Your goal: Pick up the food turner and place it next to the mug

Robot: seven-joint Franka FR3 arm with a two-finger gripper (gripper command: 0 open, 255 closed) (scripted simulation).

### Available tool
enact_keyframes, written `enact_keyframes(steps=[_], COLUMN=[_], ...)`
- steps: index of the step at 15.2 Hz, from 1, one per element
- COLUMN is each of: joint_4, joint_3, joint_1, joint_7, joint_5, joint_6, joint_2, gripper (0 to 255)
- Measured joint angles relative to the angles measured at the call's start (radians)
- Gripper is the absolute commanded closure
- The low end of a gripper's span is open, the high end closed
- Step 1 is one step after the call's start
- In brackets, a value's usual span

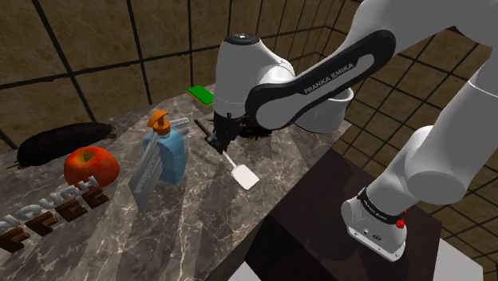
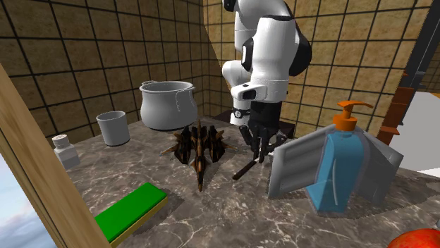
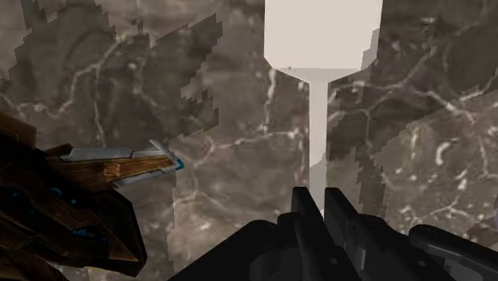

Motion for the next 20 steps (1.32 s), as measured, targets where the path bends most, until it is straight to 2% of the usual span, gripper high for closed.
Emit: enact_keyframes(steps=[20], joint_4=[0.124], joint_3=[0.003], joint_1=[-0.005], joint_7=[-0.074], joint_5=[0.1], joint_6=[-0.261], joint_2=[-0.154], gripper=[255])
